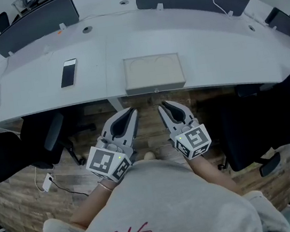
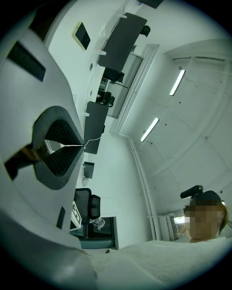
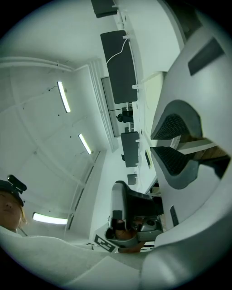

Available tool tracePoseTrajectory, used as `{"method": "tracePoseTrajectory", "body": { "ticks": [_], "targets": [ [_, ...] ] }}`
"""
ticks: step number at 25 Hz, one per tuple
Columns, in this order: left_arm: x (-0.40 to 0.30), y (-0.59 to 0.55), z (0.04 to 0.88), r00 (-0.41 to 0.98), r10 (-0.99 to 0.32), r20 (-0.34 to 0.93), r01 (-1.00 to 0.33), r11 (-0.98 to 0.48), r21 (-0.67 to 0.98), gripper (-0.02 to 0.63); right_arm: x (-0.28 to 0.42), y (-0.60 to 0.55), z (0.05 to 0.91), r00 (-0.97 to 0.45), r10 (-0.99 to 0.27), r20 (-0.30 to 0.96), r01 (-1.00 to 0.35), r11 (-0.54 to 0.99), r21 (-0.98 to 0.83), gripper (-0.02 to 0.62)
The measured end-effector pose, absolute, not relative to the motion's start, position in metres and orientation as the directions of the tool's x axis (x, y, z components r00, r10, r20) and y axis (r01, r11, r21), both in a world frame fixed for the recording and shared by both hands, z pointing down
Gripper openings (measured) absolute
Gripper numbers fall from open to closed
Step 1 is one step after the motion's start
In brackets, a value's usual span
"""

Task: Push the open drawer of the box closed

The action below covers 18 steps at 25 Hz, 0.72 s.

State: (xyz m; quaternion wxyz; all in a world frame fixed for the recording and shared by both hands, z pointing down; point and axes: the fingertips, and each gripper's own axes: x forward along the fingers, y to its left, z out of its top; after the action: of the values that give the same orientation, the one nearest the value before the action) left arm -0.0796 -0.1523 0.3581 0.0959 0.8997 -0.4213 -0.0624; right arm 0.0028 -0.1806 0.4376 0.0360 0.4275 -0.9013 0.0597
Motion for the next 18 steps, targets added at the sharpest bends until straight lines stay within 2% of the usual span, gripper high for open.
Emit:
{"method": "tracePoseTrajectory", "body": {
  "ticks": [6, 18],
  "targets": [
    [-0.061, -0.112, 0.35, 0.637, -0.77, -0.046, -0.746, -0.63, 0.215, 0.02, 0.013, -0.127, 0.396, -0.672, -0.74, 0.045, -0.741, 0.67, -0.038, 0.025],
    [-0.008, 0.019, 0.351, 0.641, -0.766, -0.049, -0.747, -0.637, 0.19, 0.02, 0.055, 0.013, 0.359, -0.711, -0.704, -0.008, -0.704, 0.71, 0.022, 0.018]
  ]
}}
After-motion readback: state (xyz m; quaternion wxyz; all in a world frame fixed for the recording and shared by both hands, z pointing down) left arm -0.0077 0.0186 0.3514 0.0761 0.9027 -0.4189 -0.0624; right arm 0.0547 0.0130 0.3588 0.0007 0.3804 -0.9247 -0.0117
